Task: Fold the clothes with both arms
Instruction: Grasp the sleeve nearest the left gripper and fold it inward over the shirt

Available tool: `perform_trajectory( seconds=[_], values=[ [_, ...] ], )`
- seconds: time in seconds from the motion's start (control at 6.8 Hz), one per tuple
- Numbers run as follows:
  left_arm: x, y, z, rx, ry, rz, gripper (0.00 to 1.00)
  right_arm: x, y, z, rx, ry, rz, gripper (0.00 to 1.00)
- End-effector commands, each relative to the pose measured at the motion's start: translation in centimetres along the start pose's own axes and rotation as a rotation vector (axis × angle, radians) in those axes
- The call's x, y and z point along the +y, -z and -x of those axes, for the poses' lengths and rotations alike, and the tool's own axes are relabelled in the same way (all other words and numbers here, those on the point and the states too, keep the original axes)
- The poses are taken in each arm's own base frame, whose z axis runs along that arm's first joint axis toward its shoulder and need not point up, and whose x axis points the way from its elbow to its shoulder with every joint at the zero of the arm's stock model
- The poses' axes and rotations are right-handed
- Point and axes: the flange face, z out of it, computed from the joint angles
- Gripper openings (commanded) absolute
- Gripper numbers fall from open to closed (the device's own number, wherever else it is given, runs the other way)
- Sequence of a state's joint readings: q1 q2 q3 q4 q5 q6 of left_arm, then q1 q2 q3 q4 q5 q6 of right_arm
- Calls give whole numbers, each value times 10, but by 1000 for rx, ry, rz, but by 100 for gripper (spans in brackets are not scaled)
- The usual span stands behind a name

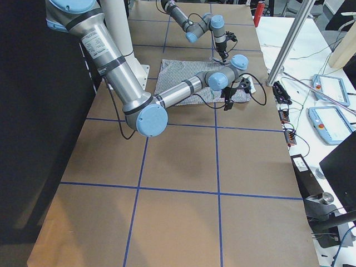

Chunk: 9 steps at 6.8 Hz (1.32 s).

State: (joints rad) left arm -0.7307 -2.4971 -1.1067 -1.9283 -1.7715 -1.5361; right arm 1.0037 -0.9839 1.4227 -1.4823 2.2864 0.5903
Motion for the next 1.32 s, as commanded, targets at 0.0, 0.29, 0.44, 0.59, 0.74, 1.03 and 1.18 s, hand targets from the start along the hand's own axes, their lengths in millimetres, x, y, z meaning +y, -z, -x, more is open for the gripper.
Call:
perform_trajectory(
  seconds=[0.0,0.29,0.44,0.59,0.74,1.03,1.18],
  values=[
    [2,-12,-27,38,15,0,0,3,5,-15,4,-13,-7,100],
    [1,-7,-32,99,46,0,0,6,2,-20,-2,-10,-16,100],
    [1,-9,-33,134,65,1,0,11,-3,-28,-11,5,-30,100],
    [0,-15,-29,155,74,3,64,22,-13,-45,-26,28,-54,100],
    [2,-12,-32,162,42,2,100,25,-16,-49,-34,34,-64,100],
    [11,17,-45,218,-28,18,100,28,-11,-44,-46,-5,-72,100],
    [20,27,-32,219,-40,88,100,34,-6,-35,-62,-79,-75,100]
  ],
)
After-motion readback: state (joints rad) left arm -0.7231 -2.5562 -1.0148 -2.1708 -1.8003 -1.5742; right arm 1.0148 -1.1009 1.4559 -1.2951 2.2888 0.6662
